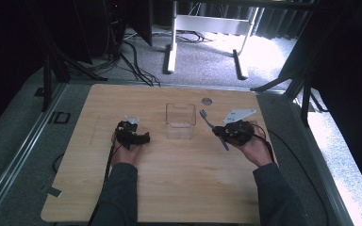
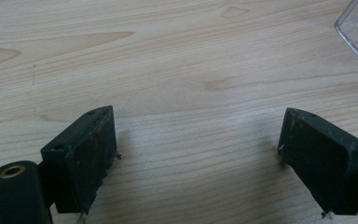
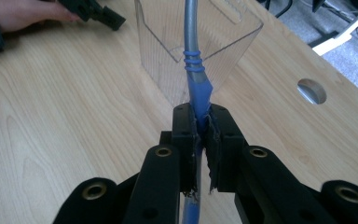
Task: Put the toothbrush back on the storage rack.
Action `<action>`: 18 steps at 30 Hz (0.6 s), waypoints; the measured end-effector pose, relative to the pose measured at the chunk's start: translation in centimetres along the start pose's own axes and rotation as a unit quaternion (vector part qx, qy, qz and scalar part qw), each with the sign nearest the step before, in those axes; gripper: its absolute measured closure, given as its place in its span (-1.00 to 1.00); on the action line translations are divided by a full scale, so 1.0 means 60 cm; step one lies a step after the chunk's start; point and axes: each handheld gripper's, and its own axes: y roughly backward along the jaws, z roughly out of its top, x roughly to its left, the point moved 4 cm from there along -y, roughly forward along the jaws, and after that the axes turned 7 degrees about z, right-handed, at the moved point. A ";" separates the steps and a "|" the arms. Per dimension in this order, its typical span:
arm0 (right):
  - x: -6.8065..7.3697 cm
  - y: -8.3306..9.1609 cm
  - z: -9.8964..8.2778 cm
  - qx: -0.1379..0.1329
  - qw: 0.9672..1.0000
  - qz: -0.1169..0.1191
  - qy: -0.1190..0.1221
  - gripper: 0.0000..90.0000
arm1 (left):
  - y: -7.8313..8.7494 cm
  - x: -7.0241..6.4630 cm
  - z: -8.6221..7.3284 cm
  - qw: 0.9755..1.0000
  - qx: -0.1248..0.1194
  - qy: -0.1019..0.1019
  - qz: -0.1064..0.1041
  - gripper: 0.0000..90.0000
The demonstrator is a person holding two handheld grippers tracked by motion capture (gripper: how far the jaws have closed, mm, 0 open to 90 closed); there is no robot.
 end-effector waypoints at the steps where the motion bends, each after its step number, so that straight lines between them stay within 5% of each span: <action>1: 0.000 0.001 0.001 -0.003 1.000 -0.003 0.001 0.83 | 0.000 0.000 0.000 1.000 0.000 0.000 0.000 -0.74; 18: -0.005 0.006 0.020 -0.045 0.999 -0.010 -0.007 0.83 | 0.000 0.000 0.000 1.000 0.000 0.000 0.000 -0.74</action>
